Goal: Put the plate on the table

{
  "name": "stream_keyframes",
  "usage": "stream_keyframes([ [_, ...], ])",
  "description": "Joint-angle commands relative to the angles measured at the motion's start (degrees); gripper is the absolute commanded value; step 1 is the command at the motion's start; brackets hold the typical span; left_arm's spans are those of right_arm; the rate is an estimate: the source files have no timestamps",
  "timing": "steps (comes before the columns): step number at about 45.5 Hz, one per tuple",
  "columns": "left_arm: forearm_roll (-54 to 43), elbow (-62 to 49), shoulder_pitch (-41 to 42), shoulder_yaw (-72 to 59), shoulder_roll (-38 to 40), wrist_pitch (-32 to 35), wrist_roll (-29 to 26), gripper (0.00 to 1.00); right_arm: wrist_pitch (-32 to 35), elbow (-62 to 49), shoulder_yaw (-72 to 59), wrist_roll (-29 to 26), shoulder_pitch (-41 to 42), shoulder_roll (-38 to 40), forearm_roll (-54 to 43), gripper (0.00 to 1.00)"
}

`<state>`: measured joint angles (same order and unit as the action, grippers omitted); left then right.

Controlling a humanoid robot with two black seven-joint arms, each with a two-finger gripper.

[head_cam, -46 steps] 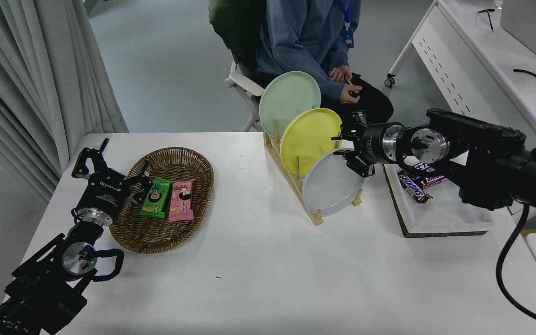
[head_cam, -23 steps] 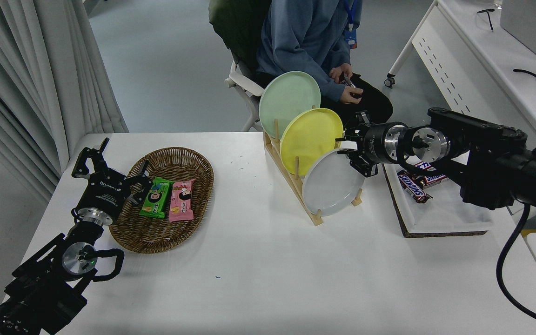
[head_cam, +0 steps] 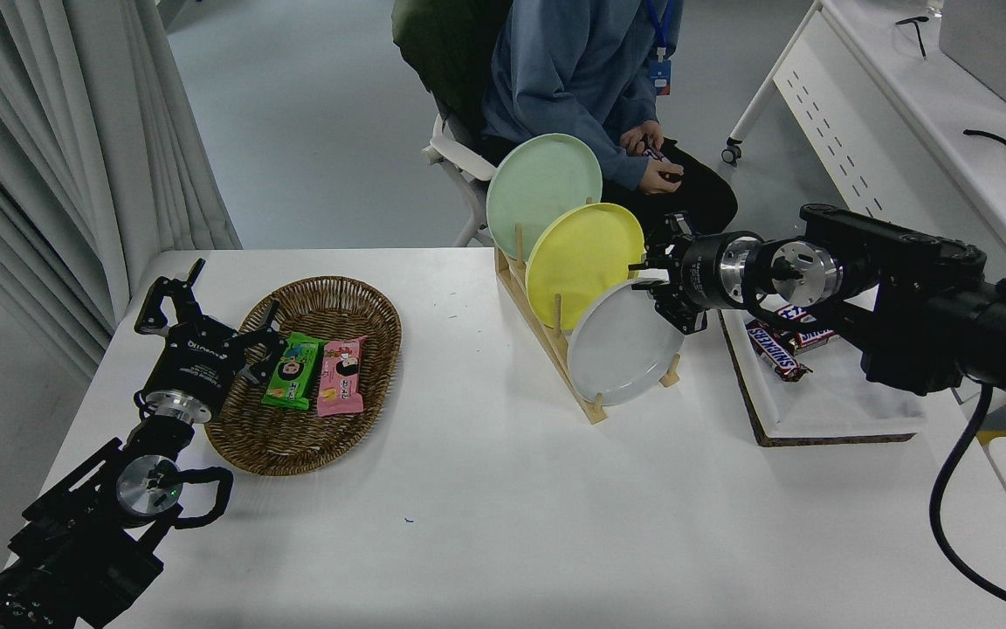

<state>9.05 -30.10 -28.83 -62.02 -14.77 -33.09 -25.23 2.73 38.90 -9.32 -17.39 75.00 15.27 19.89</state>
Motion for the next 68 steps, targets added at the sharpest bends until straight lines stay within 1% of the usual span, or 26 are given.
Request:
stream_keyframes([
  [1, 0.0, 0.0, 0.0, 0.0, 0.0, 0.0, 0.0, 1.00, 0.0, -0.1, 0.0, 0.1, 0.0, -0.2, 0.0, 0.19],
  [15, 0.0, 0.0, 0.0, 0.0, 0.0, 0.0, 0.0, 1.00, 0.0, -0.4, 0.0, 0.1, -0.1, -0.3, -0.1, 0.19],
  [20, 0.0, 0.0, 0.0, 0.0, 0.0, 0.0, 0.0, 1.00, 0.2, -0.7, 0.1, 0.0, -0.2, -0.5, -0.1, 0.17],
  [32, 0.0, 0.0, 0.0, 0.0, 0.0, 0.0, 0.0, 1.00, 0.2, -0.7, 0.0, 0.0, -0.4, -0.5, -0.1, 0.15],
  [34, 0.0, 0.0, 0.0, 0.1, 0.0, 0.0, 0.0, 1.00, 0.2, -0.7, 0.0, 0.1, -0.4, -0.5, -0.1, 0.13],
  [50, 0.0, 0.0, 0.0, 0.0, 0.0, 0.0, 0.0, 1.00, 0.6, -1.5, 0.1, 0.1, -0.5, -1.4, 0.0, 0.13],
  [58, 0.0, 0.0, 0.0, 0.0, 0.0, 0.0, 0.0, 1.00, 0.7, -1.5, 0.1, 0.1, -0.6, -1.4, 0.0, 0.08],
  [62, 0.0, 0.0, 0.0, 0.0, 0.0, 0.0, 0.0, 1.00, 0.7, -1.5, 0.1, 0.0, -0.6, -1.4, 0.1, 0.03],
  [68, 0.0, 0.0, 0.0, 0.0, 0.0, 0.0, 0.0, 1.00, 0.9, -1.4, 0.1, 0.0, -0.5, -1.3, 0.2, 0.02],
])
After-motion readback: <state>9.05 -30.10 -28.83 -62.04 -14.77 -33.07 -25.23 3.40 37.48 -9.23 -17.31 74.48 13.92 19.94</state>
